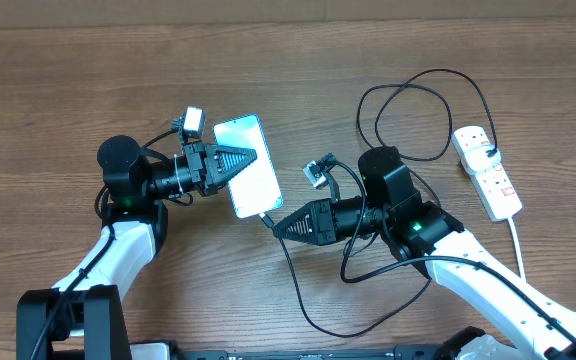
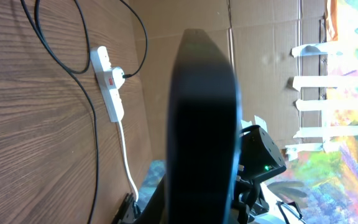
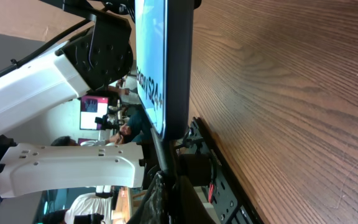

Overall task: Plug charger to phone and switch on socket
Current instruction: 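Push the plug up into the phone's bottom port with the right gripper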

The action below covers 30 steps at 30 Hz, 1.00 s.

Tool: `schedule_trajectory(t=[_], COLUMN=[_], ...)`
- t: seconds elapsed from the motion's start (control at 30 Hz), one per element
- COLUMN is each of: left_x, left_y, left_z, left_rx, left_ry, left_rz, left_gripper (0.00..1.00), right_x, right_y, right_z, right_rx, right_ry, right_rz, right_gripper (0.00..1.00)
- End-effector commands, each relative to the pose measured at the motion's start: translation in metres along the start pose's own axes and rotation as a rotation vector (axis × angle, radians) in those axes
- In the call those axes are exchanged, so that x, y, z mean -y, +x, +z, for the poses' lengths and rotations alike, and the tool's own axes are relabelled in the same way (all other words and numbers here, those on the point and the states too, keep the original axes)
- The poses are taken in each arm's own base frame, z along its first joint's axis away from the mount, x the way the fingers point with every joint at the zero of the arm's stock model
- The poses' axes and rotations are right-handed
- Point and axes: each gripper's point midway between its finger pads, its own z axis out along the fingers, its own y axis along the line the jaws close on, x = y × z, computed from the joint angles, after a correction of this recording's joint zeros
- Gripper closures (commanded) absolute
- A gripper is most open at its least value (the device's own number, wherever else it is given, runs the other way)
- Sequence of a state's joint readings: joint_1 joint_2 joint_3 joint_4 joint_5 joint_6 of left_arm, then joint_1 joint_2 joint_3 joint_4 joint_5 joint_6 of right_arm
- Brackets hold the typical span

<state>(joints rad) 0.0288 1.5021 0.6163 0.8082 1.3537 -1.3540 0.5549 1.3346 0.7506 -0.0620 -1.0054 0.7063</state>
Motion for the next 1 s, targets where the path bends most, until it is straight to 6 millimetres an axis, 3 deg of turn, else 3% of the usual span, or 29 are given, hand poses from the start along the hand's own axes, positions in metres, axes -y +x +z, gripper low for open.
schedule_trajectory(t=[0.0,0.3,0.53,0.9,0.97], left_x=[0.010,0.010,0.011,0.013,0.014], left_y=[0.001,0.001,0.011,0.024,0.025], left_z=[-0.001,0.004,0.017,0.020,0.020], left_rx=[-0.030,-0.028,-0.063,-0.129,-0.136], left_ry=[0.014,0.013,0.018,0.032,0.036], left_rz=[0.047,0.038,0.045,0.061,0.096], left_gripper=[0.96,0.96,0.96,0.96,0.96], right_x=[0.006,0.005,-0.010,0.000,0.001], right_y=[-0.008,-0.011,-0.018,-0.029,-0.029], right_z=[-0.003,-0.002,0.002,0.001,0.001], right_rx=[0.038,0.049,0.070,0.138,0.135], right_ry=[0.028,0.028,-0.016,0.046,0.048], right_rz=[0.005,-0.008,-0.051,-0.055,-0.051], right_gripper=[0.96,0.96,0.96,0.96,0.90])
